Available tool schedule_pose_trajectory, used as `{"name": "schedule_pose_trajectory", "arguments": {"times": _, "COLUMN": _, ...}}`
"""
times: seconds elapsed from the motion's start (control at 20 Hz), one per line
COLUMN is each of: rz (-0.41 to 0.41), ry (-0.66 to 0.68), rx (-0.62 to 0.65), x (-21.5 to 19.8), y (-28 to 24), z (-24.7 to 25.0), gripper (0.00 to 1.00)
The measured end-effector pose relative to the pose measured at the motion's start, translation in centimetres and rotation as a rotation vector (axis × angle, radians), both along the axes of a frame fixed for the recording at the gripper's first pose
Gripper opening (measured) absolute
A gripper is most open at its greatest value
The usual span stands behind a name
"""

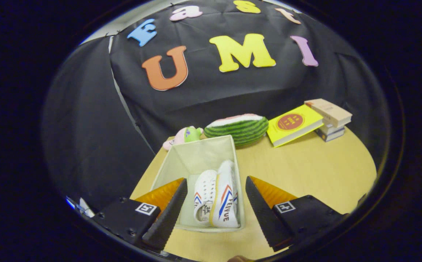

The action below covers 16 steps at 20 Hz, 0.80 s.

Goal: Open the storage box then place both shoes into the box .Put the left shoe in first, then the right shoe, with the right side of both shoes facing outward in a uniform manner.

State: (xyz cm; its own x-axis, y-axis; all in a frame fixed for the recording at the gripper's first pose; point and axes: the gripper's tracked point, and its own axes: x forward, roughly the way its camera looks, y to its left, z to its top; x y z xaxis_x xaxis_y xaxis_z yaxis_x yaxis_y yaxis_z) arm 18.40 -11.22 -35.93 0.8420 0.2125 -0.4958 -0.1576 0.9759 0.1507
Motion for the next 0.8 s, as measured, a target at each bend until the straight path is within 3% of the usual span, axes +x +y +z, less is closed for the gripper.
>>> {"name": "schedule_pose_trajectory", "arguments": {"times": 0.2, "rz": -0.004, "ry": -0.088, "rx": 0.005, "x": -1.9, "y": -2.5, "z": 2.5, "gripper": 1.00}}
{"name": "schedule_pose_trajectory", "arguments": {"times": 0.45, "rz": -0.071, "ry": -0.220, "rx": 0.018, "x": -4.3, "y": -7.3, "z": 8.0, "gripper": 1.00}}
{"name": "schedule_pose_trajectory", "arguments": {"times": 0.8, "rz": -0.162, "ry": -0.469, "rx": -0.087, "x": -9.4, "y": -13.1, "z": 14.5, "gripper": 1.00}}
